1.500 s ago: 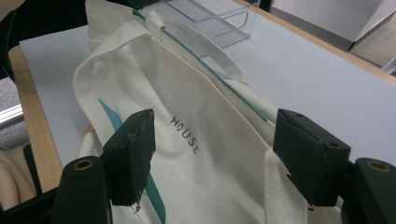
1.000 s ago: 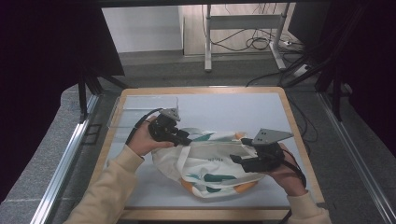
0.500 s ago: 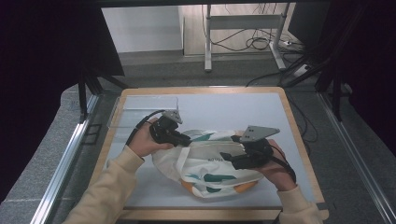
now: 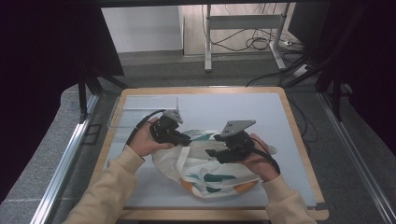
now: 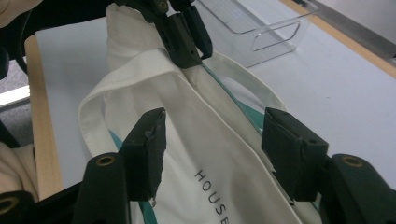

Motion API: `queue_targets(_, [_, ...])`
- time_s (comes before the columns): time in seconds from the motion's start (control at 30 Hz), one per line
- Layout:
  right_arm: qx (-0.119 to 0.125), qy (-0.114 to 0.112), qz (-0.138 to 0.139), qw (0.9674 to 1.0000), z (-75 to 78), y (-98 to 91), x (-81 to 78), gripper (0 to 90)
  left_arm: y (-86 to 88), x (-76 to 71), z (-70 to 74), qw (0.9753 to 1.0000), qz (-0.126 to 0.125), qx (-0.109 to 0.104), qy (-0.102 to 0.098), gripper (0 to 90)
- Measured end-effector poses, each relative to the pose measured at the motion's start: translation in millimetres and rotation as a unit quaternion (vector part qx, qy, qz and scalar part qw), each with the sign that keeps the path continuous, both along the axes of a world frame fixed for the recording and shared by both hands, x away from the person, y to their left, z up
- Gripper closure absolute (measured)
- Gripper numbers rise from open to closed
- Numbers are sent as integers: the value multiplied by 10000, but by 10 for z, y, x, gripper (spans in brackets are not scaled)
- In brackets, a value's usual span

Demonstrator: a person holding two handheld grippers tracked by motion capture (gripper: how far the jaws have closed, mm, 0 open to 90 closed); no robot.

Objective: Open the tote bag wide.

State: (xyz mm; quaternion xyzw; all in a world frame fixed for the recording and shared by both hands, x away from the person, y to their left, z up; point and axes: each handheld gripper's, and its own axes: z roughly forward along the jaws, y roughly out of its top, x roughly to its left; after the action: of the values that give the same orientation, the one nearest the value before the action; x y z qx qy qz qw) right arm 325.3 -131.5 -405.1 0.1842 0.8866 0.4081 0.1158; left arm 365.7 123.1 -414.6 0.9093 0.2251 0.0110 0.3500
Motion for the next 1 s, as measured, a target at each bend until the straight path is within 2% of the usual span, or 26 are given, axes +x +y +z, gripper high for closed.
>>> queue_targets(0.1, [-118,57,91,9999,-16,79,34,422,3,5,0,10000,-15,18,-19,813])
queue_targets(0.13, [-171,78,117,9998,-22,104,48,426,-5,-4,-5,10000,41,-60,8,813])
queue_targets(0.43, [-556,181,303,9978,-115,278,151,492,-6,-3,-2,10000,62,-11,-9,814])
queue_targets(0.67, [-921,260,395,9946,-200,333,177,627,-12,-17,6,10000,49,2,-5,814])
queue_targets(0.8, [-931,281,345,9947,-217,319,186,762,-8,-12,6,10000,38,22,-20,814])
queue_targets(1.0, [-938,366,415,9941,-237,297,167,836,-14,-6,-1,10000,73,20,-47,815])
